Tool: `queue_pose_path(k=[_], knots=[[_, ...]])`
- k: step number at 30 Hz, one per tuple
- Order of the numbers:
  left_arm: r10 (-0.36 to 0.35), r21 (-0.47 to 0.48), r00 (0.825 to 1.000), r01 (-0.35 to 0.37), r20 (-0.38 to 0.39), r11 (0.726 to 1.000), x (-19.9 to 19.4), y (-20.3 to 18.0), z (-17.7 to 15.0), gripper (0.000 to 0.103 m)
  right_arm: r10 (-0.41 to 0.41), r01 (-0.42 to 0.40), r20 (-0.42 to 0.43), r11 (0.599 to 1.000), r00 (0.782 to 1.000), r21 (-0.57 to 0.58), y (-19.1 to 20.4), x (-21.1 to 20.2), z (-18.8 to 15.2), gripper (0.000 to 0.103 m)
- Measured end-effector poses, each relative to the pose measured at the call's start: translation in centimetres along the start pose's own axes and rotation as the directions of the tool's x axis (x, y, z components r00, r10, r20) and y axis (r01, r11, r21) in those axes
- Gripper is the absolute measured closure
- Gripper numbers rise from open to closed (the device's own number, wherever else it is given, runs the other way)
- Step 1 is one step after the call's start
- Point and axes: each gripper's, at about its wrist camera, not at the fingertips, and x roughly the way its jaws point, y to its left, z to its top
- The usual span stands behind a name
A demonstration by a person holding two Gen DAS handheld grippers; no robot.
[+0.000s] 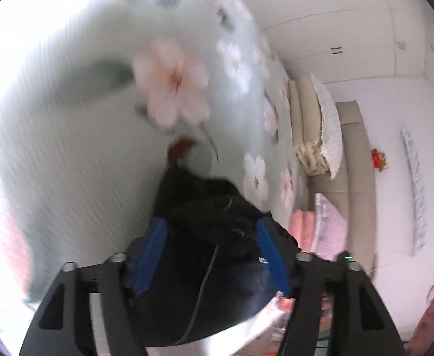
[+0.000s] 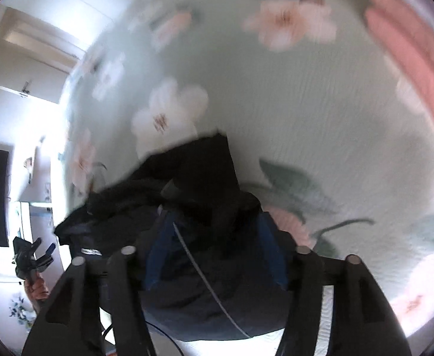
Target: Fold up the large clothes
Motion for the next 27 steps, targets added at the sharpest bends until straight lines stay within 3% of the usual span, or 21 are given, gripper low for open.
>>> queue_pose_path(k=[2,4,6,7,8,9,11,12,15,19,22,27], knots=[[0.088,0.087,0.996,-0.090,0.033,0.992,-1.4,-1.4,0.2,0.025,-0.029,0.030,0.051,0.999,0.998,-0.026,0.8,-2.1,-0.2,0.032],[0.099,0.154,0.995,-0.100,0.010,0.983,-0.8,-2.3,0.1,0.025,-0.076,0.080,0.077,0.995,0.994,-0.057,1.5,-2.9,-0.6,0.028],[0.158,0.227,0.987,-0.153,-0.007,0.962,1.2,-2.8,-0.4,0.025,-0.113,0.121,0.085,0.989,0.990,-0.088,2.4,-2.3,-1.1,0.027],[0.226,0.289,0.974,-0.213,-0.013,0.933,2.6,-3.2,-0.7,0.025,-0.133,0.141,0.078,0.984,0.988,-0.106,2.8,-1.8,-1.2,0.027],[0.309,0.375,0.951,-0.279,-0.020,0.884,4.5,-3.6,-1.5,0.025,-0.164,0.172,0.070,0.976,0.984,-0.135,3.1,-1.1,-1.5,0.027],[0.352,0.443,0.935,-0.299,-0.039,0.845,6.1,-3.7,-2.3,0.026,-0.195,0.205,0.070,0.964,0.978,-0.171,3.5,-0.3,-1.7,0.027],[0.383,0.512,0.920,-0.290,-0.083,0.809,8.3,-3.3,-3.3,0.026,-0.258,0.273,0.088,0.924,0.962,-0.267,4.3,1.3,-2.0,0.027],[0.381,0.528,0.919,-0.275,-0.102,0.804,9.3,-3.3,-3.7,0.026,-0.274,0.289,0.093,0.910,0.957,-0.296,4.4,1.6,-2.1,0.027],[0.330,0.502,0.932,-0.217,-0.147,0.837,11.1,-2.6,-3.7,0.026,-0.256,0.265,0.073,0.898,0.964,-0.351,4.2,3.7,-1.5,0.027],[0.268,0.424,0.951,-0.182,-0.152,0.887,12.7,-1.5,-2.7,0.026,-0.234,0.236,0.053,0.895,0.971,-0.379,3.7,6.1,-0.1,0.027],[0.245,0.395,0.955,-0.162,-0.168,0.904,13.6,-0.9,-2.0,0.026,-0.229,0.228,0.046,0.887,0.972,-0.401,3.2,7.8,0.8,0.027],[0.207,0.367,0.959,-0.125,-0.193,0.922,15.5,-1.0,-1.3,0.026,-0.163,0.147,-0.004,0.899,0.987,-0.412,2.6,10.5,1.9,0.027]])
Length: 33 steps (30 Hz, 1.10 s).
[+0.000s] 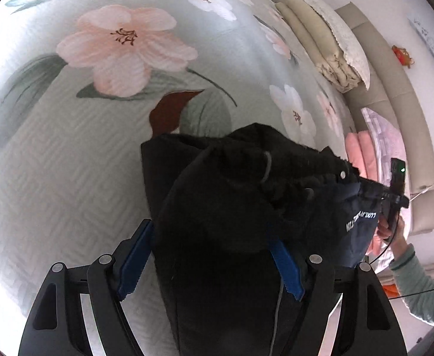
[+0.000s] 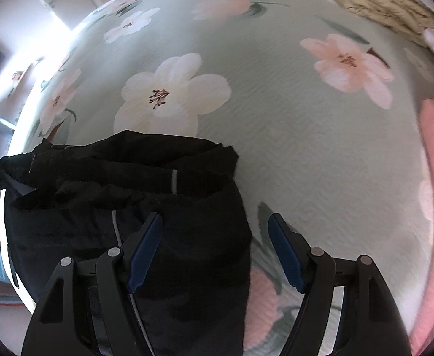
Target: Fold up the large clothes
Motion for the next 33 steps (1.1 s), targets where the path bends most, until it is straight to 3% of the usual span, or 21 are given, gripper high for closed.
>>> queue_pose_path(k=[1,2,4,5,6,7,9,12,15,20,22,24,27,30,33], knots=[[-0.003,0.001,1.000,0.003,0.005,1.000,0.1,-0.1,0.2,0.026,0.014,-0.014,-0.003,1.000,1.000,-0.005,0.1,0.4,0.2,0.029],[-0.002,0.002,1.000,0.002,0.017,1.000,0.0,-0.2,0.4,0.026,0.026,-0.026,-0.001,1.000,1.000,-0.009,0.1,0.6,0.3,0.040],[-0.007,0.001,0.999,0.007,0.053,1.000,-0.3,-0.2,0.7,0.026,0.038,-0.038,-0.003,0.999,0.999,-0.003,0.2,1.0,0.6,0.049],[-0.010,-0.003,0.997,0.010,0.079,1.000,-0.5,-0.2,0.7,0.039,0.026,-0.026,-0.001,1.000,1.000,-0.005,0.4,1.0,0.5,0.056],[-0.004,-0.012,0.995,0.005,0.095,1.000,-0.8,-0.3,0.7,0.063,0.010,-0.010,0.008,1.000,1.000,-0.021,0.7,0.9,0.4,0.063],[-0.004,-0.022,0.994,0.006,0.107,1.000,-1.1,-0.5,0.5,0.072,-0.011,0.011,0.014,0.999,1.000,-0.035,1.0,0.7,0.2,0.070],[0.007,-0.034,0.988,-0.001,0.157,0.999,-2.0,-1.2,-0.2,0.086,-0.080,0.083,0.055,0.995,0.995,-0.059,1.9,-0.3,-0.5,0.073],[0.064,-0.047,0.967,-0.054,0.246,0.997,-4.3,-3.3,-1.7,0.090,-0.147,0.152,0.106,0.988,0.983,-0.033,2.6,-2.3,-1.3,0.076],[0.041,-0.079,0.940,-0.015,0.338,0.997,-7.8,-4.4,-1.8,0.091,-0.217,0.219,0.178,0.976,0.960,0.004,3.2,-5.7,-1.6,0.079],[0.049,-0.036,0.906,-0.037,0.421,0.999,-10.6,-6.2,2.1,0.091,-0.247,0.255,0.293,0.967,0.924,0.008,3.9,-10.6,2.1,0.080],[0.107,-0.060,0.909,-0.090,0.403,0.994,-9.3,-5.1,4.0,0.091,-0.254,0.266,0.310,0.964,0.916,0.004,4.0,-10.2,4.3,0.080],[0.161,-0.140,0.932,-0.121,0.324,0.983,-6.1,-2.1,5.0,0.091,-0.276,0.289,0.270,0.957,0.922,-0.008,3.9,-7.6,6.3,0.080],[0.170,-0.247,0.967,-0.120,0.189,0.962,-0.1,2.8,4.2,0.090,-0.307,0.307,0.101,0.952,0.946,0.010,2.3,0.3,7.4,0.080],[0.123,-0.300,0.971,-0.056,0.207,0.952,2.3,5.0,3.0,0.087,-0.289,0.290,-0.029,0.956,0.957,0.042,1.0,7.0,6.2,0.080],[0.099,-0.306,0.968,-0.025,0.230,0.952,1.8,5.3,2.9,0.086,-0.335,0.335,-0.008,0.942,0.942,0.021,1.9,8.1,5.8,0.077]])
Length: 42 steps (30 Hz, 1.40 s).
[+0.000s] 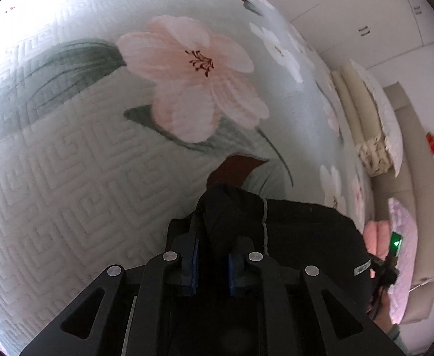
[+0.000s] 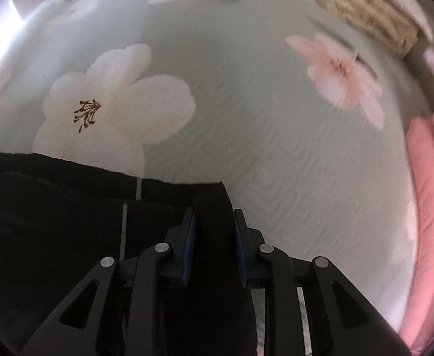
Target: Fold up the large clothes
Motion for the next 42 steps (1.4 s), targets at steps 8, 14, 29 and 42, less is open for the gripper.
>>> queue_pose_path(k=[8,14,29,42], knots=[[0.044,0.041,0.997,-0.047,0.057,0.998,-6.6,-0.8,1.4,0.057,0.029,-0.030,0.017,0.998,0.999,0.054,-2.9,-4.7,-0.6,0.053],[0.100,0.081,0.988,-0.111,0.121,0.991,-12.8,-3.0,-0.1,0.058,0.094,-0.107,0.106,0.986,0.990,0.125,-4.8,-13.2,-3.4,0.040],[0.328,0.386,0.944,-0.313,0.028,0.868,-2.1,-13.8,-17.2,0.049,0.164,-0.163,0.014,0.985,0.986,-0.063,11.3,-10.4,-11.6,0.037],[0.231,0.344,0.971,-0.238,0.062,0.908,-5.2,-14.5,-15.2,0.045,0.229,-0.228,-0.003,0.973,0.974,-0.043,10.3,-10.8,-10.2,0.035]])
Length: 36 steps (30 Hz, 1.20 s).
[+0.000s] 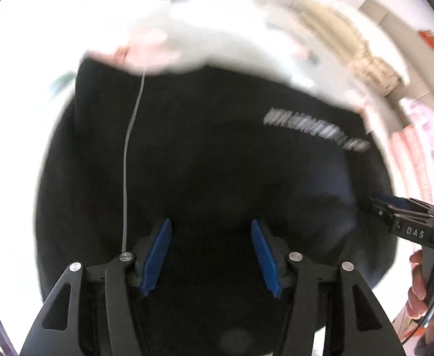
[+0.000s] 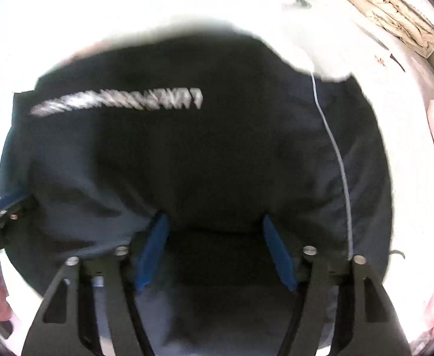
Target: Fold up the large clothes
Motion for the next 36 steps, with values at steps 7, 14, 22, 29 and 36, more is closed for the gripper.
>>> queue_pose_path(k=[7,14,22,29,36], knots=[[-0.007,0.066,0.999,0.004,0.043,0.998,0.9,-2.8,3.8,0.045,-0.010,0.016,0.144,0.999,0.990,-0.039,2.6,-2.4,5.6,0.035],[0.004,-0.026,1.000,-0.005,-0.016,1.000,6.7,-0.4,5.4,0.042,0.020,-0.023,0.036,0.996,0.999,0.082,1.0,5.3,8.2,0.022],[-0.050,0.015,0.999,0.050,0.001,0.999,5.2,0.4,5.1,0.042,0.085,-0.090,0.043,0.988,0.995,0.127,-1.2,4.7,7.2,0.015],[-0.007,-0.050,1.000,0.008,0.014,0.999,0.2,2.2,1.3,0.042,0.107,-0.127,0.098,0.967,0.989,0.221,-5.2,-1.3,1.1,0.015],[0.096,-0.130,0.995,-0.094,0.007,0.987,-3.1,2.3,-2.9,0.042,0.049,-0.073,0.080,0.939,0.996,0.337,-9.6,-5.4,-5.4,0.014]])
